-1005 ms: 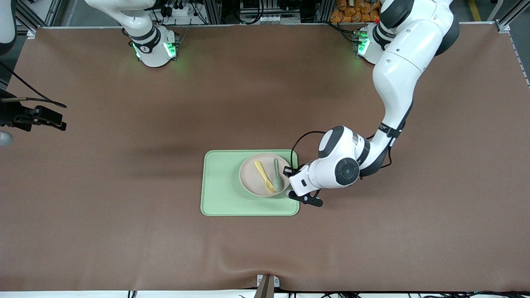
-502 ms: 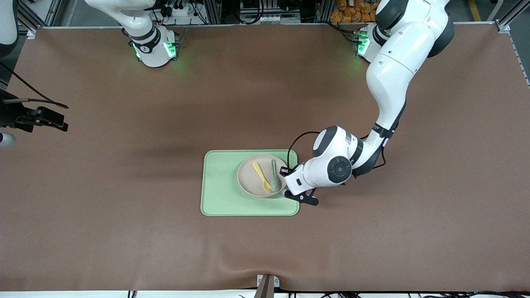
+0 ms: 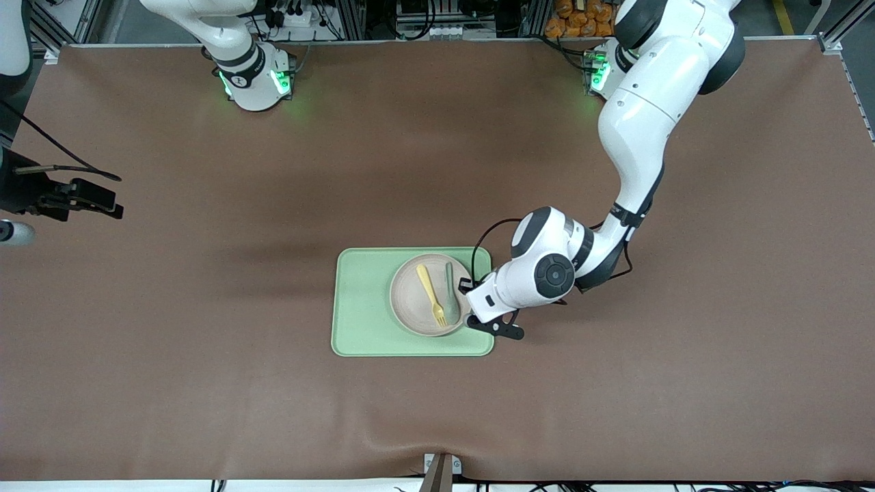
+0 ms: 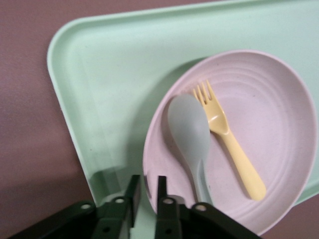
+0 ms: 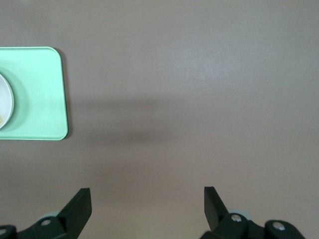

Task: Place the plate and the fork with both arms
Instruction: 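Open the left gripper off the plate while the right gripper reaches out, then withdraw the left gripper to rest while the right gripper approaches the tray, then move the right gripper above the yellow fork on the plate, then lower the right gripper and close it on the yellow fork handle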

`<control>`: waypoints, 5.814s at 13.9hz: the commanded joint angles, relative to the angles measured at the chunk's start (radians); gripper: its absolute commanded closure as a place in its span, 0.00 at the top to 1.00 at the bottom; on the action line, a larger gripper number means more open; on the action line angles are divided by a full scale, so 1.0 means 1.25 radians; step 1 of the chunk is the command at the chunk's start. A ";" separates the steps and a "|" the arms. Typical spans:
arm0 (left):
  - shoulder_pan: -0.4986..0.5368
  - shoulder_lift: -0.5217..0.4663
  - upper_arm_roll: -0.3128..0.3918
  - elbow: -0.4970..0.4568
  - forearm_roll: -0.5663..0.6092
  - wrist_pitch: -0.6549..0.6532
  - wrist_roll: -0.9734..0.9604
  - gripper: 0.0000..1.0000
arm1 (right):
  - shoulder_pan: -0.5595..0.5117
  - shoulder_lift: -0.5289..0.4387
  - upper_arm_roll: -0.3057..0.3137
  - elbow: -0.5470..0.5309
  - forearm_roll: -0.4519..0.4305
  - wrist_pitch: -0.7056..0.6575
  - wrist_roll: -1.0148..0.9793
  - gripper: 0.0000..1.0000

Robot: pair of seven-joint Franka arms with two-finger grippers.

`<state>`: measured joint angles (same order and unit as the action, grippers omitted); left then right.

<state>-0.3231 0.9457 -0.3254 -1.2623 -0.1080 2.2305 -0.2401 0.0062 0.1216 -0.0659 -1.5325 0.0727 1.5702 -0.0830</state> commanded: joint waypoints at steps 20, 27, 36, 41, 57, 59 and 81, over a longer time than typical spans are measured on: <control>0.230 -0.366 0.012 -0.004 0.113 -0.334 -0.036 1.00 | 0.213 0.218 0.006 0.118 0.090 0.144 0.028 1.00; 0.360 -0.548 0.006 -0.060 0.116 -0.469 0.053 1.00 | 0.303 0.219 0.005 0.115 0.079 0.156 0.059 1.00; 0.207 -0.789 0.249 -0.275 0.112 -0.474 0.180 1.00 | 0.388 0.161 0.001 0.120 0.014 0.105 0.066 1.00; 0.186 -0.803 0.284 -0.258 0.113 -0.546 0.241 1.00 | 0.383 0.186 0.007 0.125 0.020 0.110 0.055 1.00; 0.207 -0.811 0.225 -0.217 0.105 -0.617 0.241 1.00 | 0.457 0.386 0.004 0.233 0.017 0.357 -0.046 1.00; 0.205 -0.811 0.225 -0.216 0.105 -0.630 0.241 1.00 | 0.466 0.418 0.002 0.231 0.015 0.406 -0.049 1.00; 0.208 -0.806 0.205 -0.222 0.077 -0.621 0.171 1.00 | 0.557 0.578 0.001 0.225 -0.031 0.560 -0.044 0.90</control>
<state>-0.0693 -0.0521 -0.0671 -1.5400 -0.0024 1.4508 0.0000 0.6977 0.8223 -0.0540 -1.2790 0.0480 2.2667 -0.1313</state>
